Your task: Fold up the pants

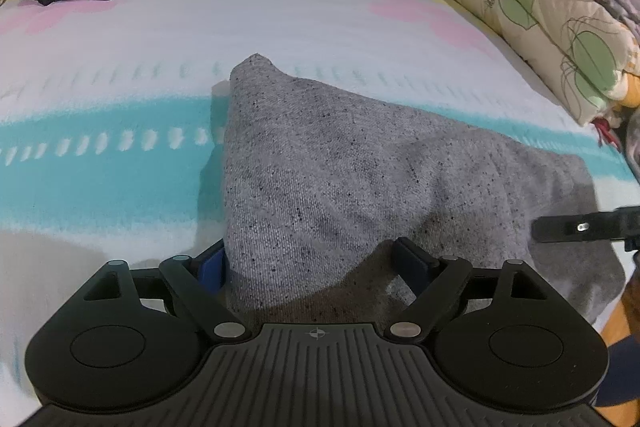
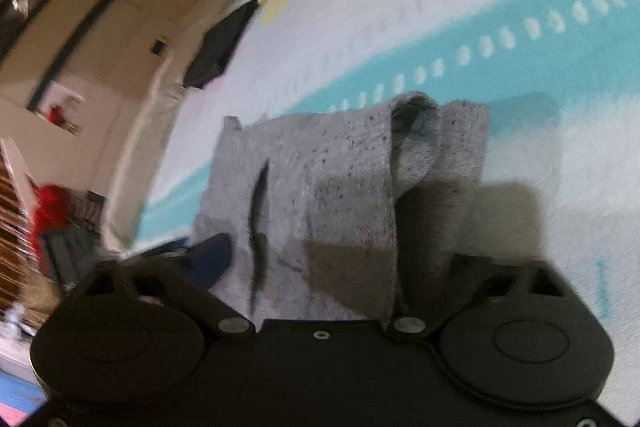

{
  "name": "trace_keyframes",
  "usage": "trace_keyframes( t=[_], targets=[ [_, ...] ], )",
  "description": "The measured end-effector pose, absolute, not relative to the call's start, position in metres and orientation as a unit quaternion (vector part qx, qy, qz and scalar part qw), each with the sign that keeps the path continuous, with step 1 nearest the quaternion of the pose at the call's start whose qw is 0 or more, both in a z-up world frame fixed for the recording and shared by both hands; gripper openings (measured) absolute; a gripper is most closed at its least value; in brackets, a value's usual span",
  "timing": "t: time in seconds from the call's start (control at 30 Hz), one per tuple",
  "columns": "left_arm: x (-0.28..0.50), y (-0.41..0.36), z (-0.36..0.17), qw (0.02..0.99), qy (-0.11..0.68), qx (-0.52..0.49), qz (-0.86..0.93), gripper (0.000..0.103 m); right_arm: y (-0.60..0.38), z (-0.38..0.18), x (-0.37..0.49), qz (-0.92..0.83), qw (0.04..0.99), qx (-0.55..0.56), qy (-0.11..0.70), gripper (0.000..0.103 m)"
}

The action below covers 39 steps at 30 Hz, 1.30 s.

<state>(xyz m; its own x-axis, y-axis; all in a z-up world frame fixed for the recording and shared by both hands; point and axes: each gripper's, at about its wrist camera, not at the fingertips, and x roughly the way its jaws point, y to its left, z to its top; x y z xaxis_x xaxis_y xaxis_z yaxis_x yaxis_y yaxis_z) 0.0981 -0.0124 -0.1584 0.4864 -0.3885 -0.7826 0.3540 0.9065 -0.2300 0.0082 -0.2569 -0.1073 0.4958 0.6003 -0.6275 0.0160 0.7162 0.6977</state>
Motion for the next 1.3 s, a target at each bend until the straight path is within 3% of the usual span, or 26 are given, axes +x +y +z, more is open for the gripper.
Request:
trace_keyframes(
  t=[0.07, 0.13, 0.8, 0.83, 0.9, 1.0, 1.1, 1.3],
  targets=[
    [0.098, -0.012, -0.159, 0.862, 0.457, -0.02, -0.217, 0.084, -0.255, -0.102, 0.004, 0.162, 0.814, 0.298, 0.471, 0.053],
    [0.097, -0.011, -0.159, 0.864, 0.454, -0.021, -0.219, 0.084, -0.259, -0.102, 0.001, 0.162, 0.813, 0.312, 0.465, 0.05],
    [0.095, -0.012, -0.156, 0.854, 0.474, -0.017, -0.214, 0.082, -0.256, -0.104, 0.003, 0.153, 0.812, 0.312, 0.468, 0.052],
    [0.094, -0.012, -0.155, 0.853, 0.474, -0.02, -0.216, 0.079, -0.256, -0.104, 0.004, 0.154, 0.812, 0.312, 0.468, 0.052],
    [0.091, -0.009, -0.153, 0.856, 0.467, -0.03, -0.217, 0.052, -0.257, -0.104, 0.004, 0.156, 0.813, 0.312, 0.467, 0.052],
    [0.085, 0.0, -0.146, 0.86, 0.459, -0.063, -0.213, 0.023, -0.259, -0.105, 0.003, 0.159, 0.812, 0.315, 0.465, 0.052],
    [0.079, 0.0, -0.14, 0.869, 0.446, -0.058, -0.206, 0.015, -0.259, -0.104, 0.001, 0.16, 0.817, 0.314, 0.457, 0.05],
    [0.071, -0.002, -0.12, 0.884, 0.415, -0.069, -0.201, 0.012, -0.256, -0.08, -0.005, 0.166, 0.832, 0.297, 0.438, 0.04]
  ],
)
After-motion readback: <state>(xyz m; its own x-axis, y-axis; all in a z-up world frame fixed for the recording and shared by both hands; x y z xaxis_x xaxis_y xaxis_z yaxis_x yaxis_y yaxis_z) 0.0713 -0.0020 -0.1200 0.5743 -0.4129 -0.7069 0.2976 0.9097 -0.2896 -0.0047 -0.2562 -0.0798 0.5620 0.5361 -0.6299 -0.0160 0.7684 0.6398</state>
